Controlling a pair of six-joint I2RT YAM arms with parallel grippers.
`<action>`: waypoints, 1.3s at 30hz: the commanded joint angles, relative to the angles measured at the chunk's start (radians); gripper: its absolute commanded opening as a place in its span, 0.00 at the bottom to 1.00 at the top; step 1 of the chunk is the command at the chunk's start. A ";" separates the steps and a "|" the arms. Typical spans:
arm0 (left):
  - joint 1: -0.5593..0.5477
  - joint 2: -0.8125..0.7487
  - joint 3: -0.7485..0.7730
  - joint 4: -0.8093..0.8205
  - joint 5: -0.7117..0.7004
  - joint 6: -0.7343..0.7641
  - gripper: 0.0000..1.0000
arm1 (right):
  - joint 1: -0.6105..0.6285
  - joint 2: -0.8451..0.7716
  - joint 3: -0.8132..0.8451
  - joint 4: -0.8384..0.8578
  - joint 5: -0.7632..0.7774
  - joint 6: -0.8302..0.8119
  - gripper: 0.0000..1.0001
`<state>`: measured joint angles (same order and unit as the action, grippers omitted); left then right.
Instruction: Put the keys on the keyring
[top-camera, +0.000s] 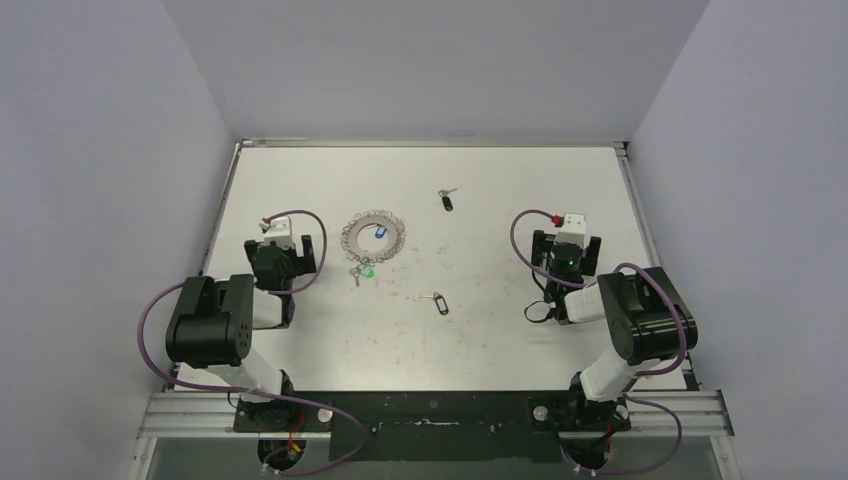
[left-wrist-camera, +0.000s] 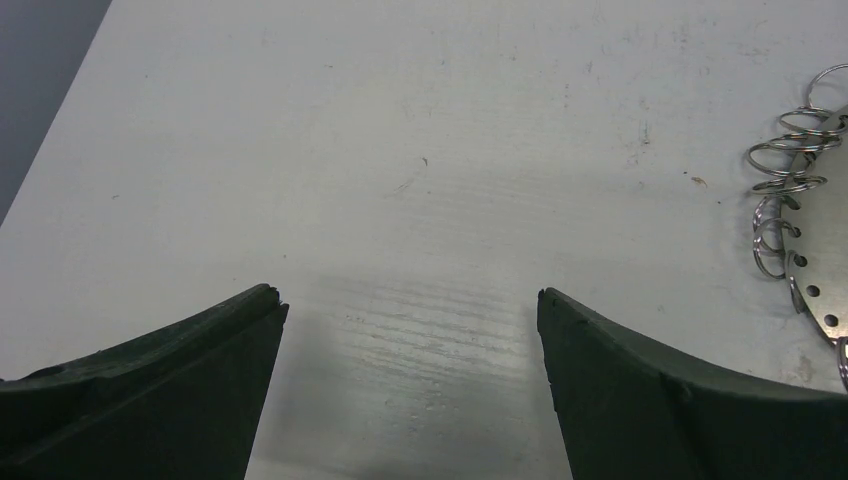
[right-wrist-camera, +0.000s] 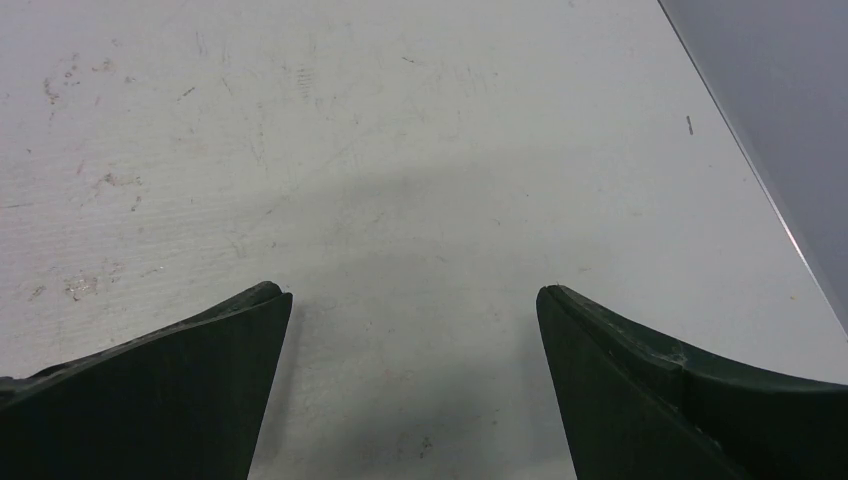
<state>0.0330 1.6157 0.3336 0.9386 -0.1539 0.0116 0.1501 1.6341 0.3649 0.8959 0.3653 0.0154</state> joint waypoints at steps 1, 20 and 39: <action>0.010 -0.004 0.027 0.023 0.020 -0.006 0.97 | -0.006 -0.011 0.028 0.028 -0.009 0.020 1.00; -0.020 -0.774 0.132 -0.851 0.176 -0.334 0.97 | -0.032 -0.351 0.245 -0.591 -0.188 0.126 1.00; 0.015 -0.559 0.210 -1.004 0.618 -0.704 0.97 | -0.044 -0.796 0.393 -1.283 -0.068 0.348 1.00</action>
<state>0.0418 0.9520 0.4976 -0.1478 0.3794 -0.6491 0.1169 0.8734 0.7242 -0.2424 0.2089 0.2668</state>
